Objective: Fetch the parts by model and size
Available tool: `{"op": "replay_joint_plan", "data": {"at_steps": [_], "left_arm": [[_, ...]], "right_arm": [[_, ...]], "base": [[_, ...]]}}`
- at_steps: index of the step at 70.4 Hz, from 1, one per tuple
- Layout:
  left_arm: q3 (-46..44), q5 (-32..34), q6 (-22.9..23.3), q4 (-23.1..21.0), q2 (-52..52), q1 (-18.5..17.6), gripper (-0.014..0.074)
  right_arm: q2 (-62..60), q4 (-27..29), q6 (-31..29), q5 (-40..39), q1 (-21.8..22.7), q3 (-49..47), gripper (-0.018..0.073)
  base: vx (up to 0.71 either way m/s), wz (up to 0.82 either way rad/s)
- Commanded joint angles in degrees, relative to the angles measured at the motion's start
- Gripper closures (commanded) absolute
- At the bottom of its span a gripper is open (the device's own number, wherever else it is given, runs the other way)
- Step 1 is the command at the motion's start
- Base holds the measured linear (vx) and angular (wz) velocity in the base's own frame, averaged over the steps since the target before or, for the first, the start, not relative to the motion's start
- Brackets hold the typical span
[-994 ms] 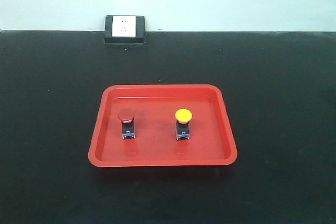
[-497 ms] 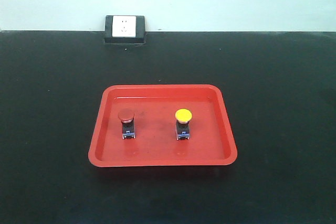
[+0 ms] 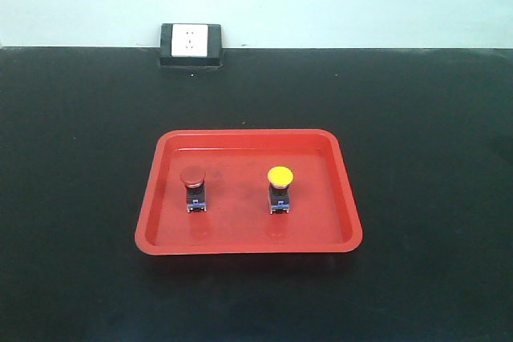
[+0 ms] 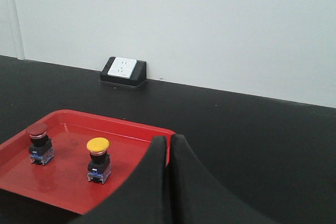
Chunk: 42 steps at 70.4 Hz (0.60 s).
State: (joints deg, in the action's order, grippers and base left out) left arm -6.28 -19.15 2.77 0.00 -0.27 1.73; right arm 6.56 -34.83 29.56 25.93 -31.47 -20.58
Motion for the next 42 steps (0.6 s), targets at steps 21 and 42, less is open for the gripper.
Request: {"op": "replay_joint_plan", "data": {"at_steps": [21, 42], "left_arm": [[7.5, 13.3, 0.3, -0.5, -1.0, 0.7, 0.0603], [7.4, 13.4, 0.3, -0.5, -0.9, 0.7, 0.0603]], "right_arm": [[1.2, -1.6, -0.3, -3.8, 0.1, -1.3, 0.0561], [1.2, -1.5, -0.3, -3.8, 0.1, -1.3, 0.0561]], "base": [[0.00, 0.00], [0.00, 0.00]]}}
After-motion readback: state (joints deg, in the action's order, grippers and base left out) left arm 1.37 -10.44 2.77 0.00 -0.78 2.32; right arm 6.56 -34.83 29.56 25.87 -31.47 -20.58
